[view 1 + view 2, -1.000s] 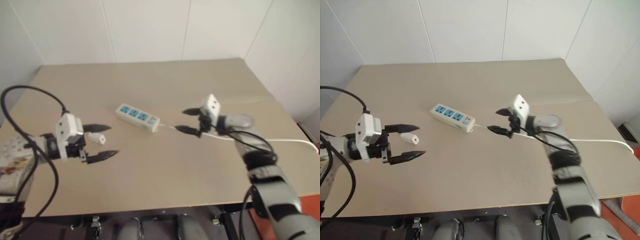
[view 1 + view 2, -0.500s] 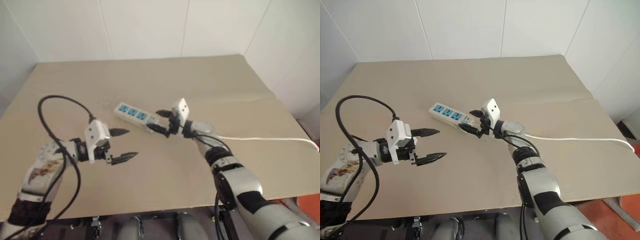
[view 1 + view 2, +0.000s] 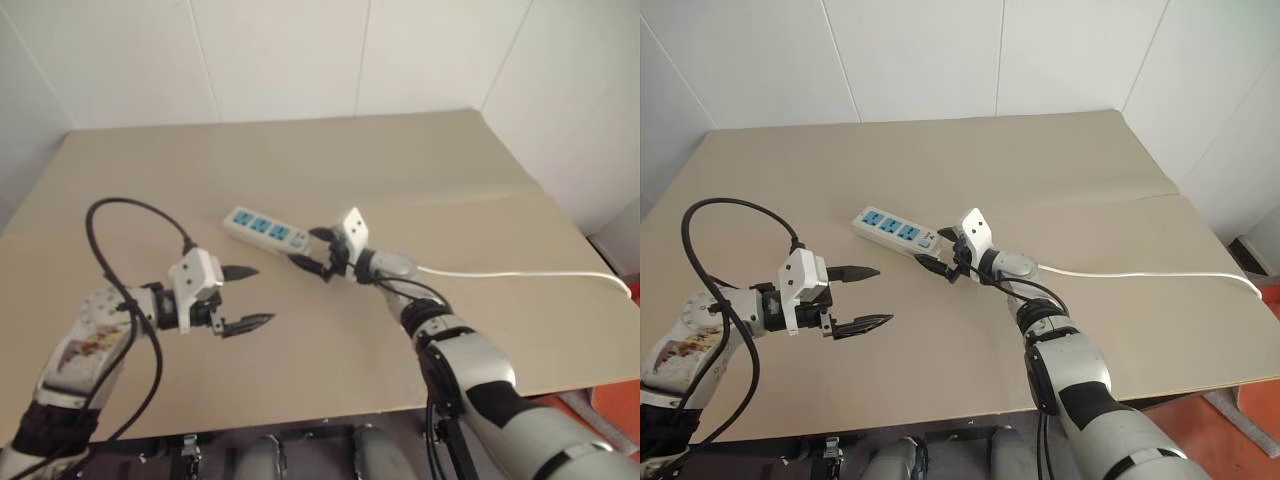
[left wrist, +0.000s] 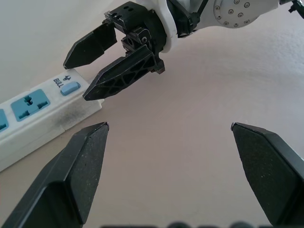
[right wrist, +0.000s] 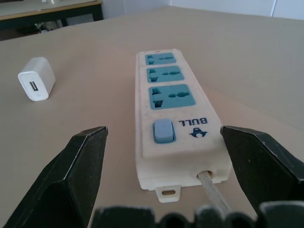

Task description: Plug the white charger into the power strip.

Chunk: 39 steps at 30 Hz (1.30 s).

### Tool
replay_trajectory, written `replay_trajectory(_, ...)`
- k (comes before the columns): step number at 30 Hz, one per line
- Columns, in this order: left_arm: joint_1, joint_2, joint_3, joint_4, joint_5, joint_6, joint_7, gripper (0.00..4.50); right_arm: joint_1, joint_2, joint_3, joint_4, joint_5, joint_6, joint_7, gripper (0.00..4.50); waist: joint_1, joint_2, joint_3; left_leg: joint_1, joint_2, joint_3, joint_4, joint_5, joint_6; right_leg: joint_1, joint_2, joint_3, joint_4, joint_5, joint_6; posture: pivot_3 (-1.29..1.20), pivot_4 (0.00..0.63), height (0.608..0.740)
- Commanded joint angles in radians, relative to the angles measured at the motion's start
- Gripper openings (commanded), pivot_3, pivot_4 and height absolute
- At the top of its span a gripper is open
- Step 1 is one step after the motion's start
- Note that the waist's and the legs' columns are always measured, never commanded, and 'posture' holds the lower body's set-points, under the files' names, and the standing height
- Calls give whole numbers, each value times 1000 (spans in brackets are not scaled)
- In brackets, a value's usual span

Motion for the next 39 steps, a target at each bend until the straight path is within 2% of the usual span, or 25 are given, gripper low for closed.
replay_trajectory(1, 12, 11, 5, -48, 0, -1, 0, 4500, -29, 17, 14, 13, -38, -4, -19, 4473, -1, 0, 0, 0, 0, 0, 0, 0, 0, 0, 0, 0, 0, 0, 0, 0, 150, 740)
replay_trajectory(11, 23, -2, -23, -60, 7, 4, 3, 4500, -58, 34, 30, 47, -116, 44, -108, 4473, -21, 0, 0, 2, 0, 0, 0, 0, 0, 1, 0, 1, 1, 0, 0, 0, 150, 740)
replay_trajectory(16, 21, -10, -12, -65, -8, 7, 12, 4500, -73, 40, -49, 42, -56, 61, -128, 4473, -23, 0, 0, 5, 0, 0, 0, 0, 0, 2, 0, 1, 0, 0, 0, 0, 150, 740)
replay_trajectory(23, 32, -10, -8, -74, -30, 10, 9, 4500, -74, 33, -70, 45, -64, 53, -170, 4473, -24, 0, 0, 5, -1, 0, 0, 0, 0, 2, 0, 2, 1, 0, 0, 0, 150, 740)
replay_trajectory(32, 33, -10, -2, -68, -46, 16, -7, 4500, -60, 38, -78, 43, -40, 102, 43, 4473, -25, 0, 0, 5, -1, 0, 0, 0, 0, 2, 0, 2, 4, 0, 0, 0, 150, 740)
replay_trajectory(39, 45, -6, -13, -70, -36, 14, -2, 4500, -49, 40, -22, 49, -113, 73, -14, 4473, -25, 0, 0, 5, -1, 0, 0, 0, 0, 2, 0, 2, 4, 0, 0, 0, 150, 740)
